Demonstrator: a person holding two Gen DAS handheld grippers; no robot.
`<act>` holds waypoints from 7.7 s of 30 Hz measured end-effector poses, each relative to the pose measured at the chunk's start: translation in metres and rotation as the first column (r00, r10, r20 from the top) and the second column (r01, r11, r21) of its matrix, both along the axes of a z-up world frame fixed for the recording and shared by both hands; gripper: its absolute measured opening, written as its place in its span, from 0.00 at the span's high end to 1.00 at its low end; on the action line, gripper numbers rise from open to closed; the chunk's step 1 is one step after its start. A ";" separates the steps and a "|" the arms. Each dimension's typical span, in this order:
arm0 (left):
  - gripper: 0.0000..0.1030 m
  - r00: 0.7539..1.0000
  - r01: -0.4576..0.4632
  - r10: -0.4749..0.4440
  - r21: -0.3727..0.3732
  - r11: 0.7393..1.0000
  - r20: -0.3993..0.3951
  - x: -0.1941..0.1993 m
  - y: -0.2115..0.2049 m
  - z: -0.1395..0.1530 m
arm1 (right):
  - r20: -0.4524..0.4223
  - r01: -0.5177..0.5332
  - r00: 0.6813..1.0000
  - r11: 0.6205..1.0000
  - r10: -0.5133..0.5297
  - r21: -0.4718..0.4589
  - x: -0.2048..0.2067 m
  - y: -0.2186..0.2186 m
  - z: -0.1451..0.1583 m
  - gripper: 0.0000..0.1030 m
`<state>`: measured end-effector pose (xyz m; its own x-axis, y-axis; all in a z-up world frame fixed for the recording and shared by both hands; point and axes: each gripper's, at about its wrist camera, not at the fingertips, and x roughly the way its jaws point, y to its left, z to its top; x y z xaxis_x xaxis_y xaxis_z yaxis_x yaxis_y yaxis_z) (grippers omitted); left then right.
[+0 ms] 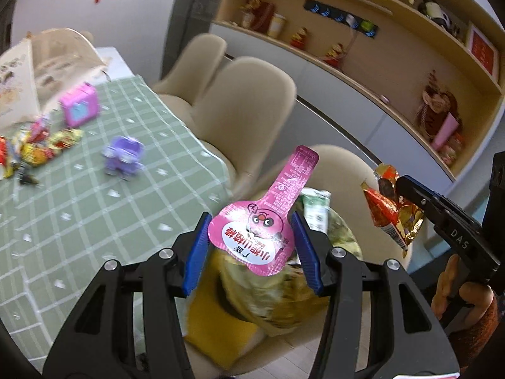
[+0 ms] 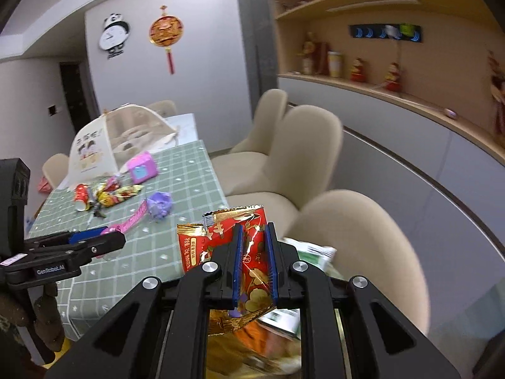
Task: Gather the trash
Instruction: 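Open the left tool and right tool over the bag to release both wrappers, then move both tools back to the table and grasp the red paper cup with the left tool, then lift the red paper cup with the left tool while the right tool reaches for the yellow snack wrapper, then grasp the gold snack bag with the right tool while the left tool holds the red cup, then carry the red cup and gold snack bag over the yellow trash bag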
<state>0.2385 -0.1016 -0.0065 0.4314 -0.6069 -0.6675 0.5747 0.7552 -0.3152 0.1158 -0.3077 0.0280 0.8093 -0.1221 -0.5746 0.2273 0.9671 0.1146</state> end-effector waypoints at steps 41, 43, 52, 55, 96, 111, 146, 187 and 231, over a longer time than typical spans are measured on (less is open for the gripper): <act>0.25 0.999 -0.014 0.012 0.037 0.999 0.051 -0.016 -0.016 -0.007 | -0.024 0.065 0.998 0.993 -0.063 0.095 -0.008 -0.034 -0.042 0.86; 0.25 0.997 -0.035 0.032 0.042 0.999 0.071 -0.018 -0.006 -0.003 | -0.024 0.054 0.998 0.994 -0.052 0.100 -0.001 -0.032 -0.045 0.85; 0.24 0.986 -0.109 0.098 0.076 0.991 0.137 -0.021 0.022 0.007 | -0.099 0.051 0.994 0.992 -0.040 0.118 0.031 -0.026 -0.068 0.71; 0.24 0.985 -0.126 0.114 0.084 0.988 0.131 -0.018 0.029 0.005 | -0.110 0.043 0.993 0.993 -0.031 0.107 0.035 -0.022 -0.071 0.69; 0.11 0.879 -0.474 0.476 0.063 0.878 -0.018 0.131 0.283 -0.035 | -0.151 -0.298 0.945 0.954 0.290 -0.034 0.192 0.211 -0.049 0.69; 0.18 0.751 -0.650 0.641 -0.009 0.760 -0.160 0.283 0.412 -0.075 | -0.249 -0.349 0.906 0.937 0.343 0.023 0.259 0.265 -0.091 0.68; 0.45 0.725 -0.648 0.650 0.092 0.756 -0.228 0.206 0.430 -0.083 | -0.297 -0.110 0.920 0.896 0.255 0.430 0.429 0.325 -0.161 0.68; 0.45 0.774 -0.615 0.630 0.154 0.773 -0.066 0.200 0.416 -0.061 | -0.299 -0.089 0.935 0.944 0.189 0.319 0.435 0.330 -0.168 0.57; 0.45 0.964 -0.244 0.252 -0.093 0.965 0.084 0.077 0.127 0.055 | 0.008 -0.252 0.967 0.964 0.254 -0.087 0.126 0.098 0.025 0.77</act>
<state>0.3153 0.0249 0.0487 0.6335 -0.5235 -0.5697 0.4026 0.8519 -0.3350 0.2417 -0.2100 0.0533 0.8308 0.0408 -0.5551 -0.0278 0.9991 0.0317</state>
